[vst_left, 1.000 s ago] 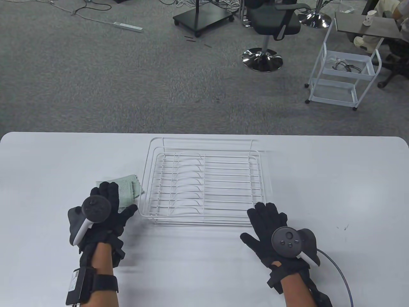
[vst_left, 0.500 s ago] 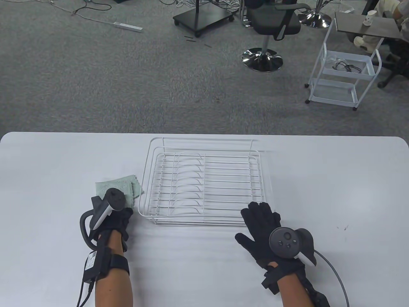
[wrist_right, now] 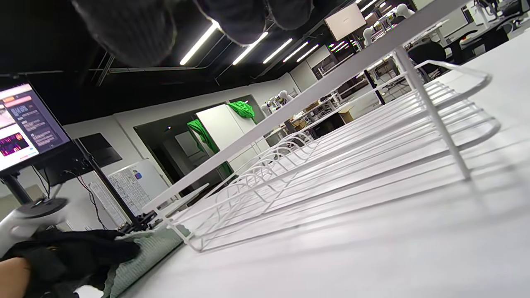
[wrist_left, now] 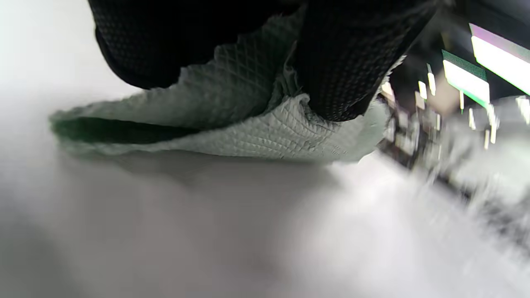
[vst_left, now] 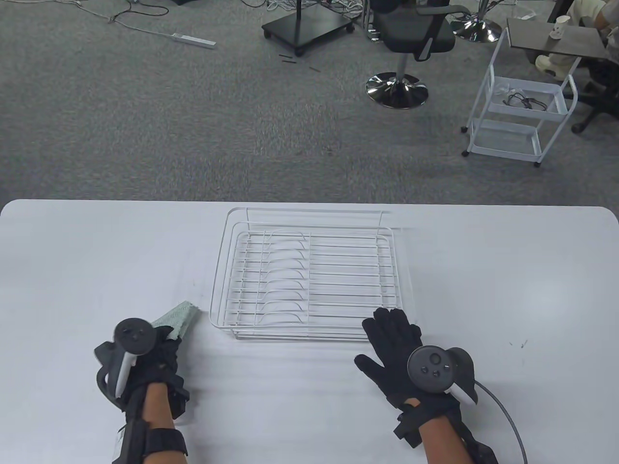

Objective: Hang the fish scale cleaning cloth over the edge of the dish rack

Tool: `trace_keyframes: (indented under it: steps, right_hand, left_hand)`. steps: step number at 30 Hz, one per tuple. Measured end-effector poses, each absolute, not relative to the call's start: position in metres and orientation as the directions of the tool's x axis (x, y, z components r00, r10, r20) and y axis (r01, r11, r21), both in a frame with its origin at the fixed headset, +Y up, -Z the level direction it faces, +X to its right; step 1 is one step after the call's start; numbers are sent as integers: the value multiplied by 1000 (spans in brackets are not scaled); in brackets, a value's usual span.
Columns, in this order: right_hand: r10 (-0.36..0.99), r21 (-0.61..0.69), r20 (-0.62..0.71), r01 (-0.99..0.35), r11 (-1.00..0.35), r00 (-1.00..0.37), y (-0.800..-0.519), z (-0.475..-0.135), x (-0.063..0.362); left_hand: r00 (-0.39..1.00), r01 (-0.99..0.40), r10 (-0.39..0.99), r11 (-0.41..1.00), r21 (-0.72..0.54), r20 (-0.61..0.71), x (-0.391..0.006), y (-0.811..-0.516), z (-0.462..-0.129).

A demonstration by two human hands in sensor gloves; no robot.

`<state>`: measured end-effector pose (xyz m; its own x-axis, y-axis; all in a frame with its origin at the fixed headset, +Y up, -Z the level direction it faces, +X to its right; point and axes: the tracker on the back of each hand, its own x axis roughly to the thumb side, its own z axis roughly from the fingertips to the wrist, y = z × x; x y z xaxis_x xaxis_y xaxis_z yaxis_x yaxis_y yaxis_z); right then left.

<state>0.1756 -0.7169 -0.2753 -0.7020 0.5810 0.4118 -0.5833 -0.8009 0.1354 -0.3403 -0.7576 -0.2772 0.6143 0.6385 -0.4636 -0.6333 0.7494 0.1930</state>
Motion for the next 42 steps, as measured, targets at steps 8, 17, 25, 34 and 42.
trace_keyframes:
  steps: [8,17,25,34,42]
  right_hand:
    - [691,178,434,-697,-694,-577,-717,-271,170]
    - [867,289,452,-885,-365,-210,-712,-258,149]
    - [957,398,176,-906,144,229,-730,-252,132]
    - [942,472,55,-840,268,332,-738,-255,137]
    - [977,371,160,-926,74,142,-729,-257,143]
  left_hand:
    - [361,-842,933,332,426,-13,-308,-686,-236]
    - [221,-973,942,230,-7,252,-177,-686,-253]
    - [284,-916,885,364,-168,369,-115,-691,-242]
    - [169,-889,910,306,-340,378,-110,-706,-246]
    - [188,-867,901,339,-364,392,-115,-704,-245]
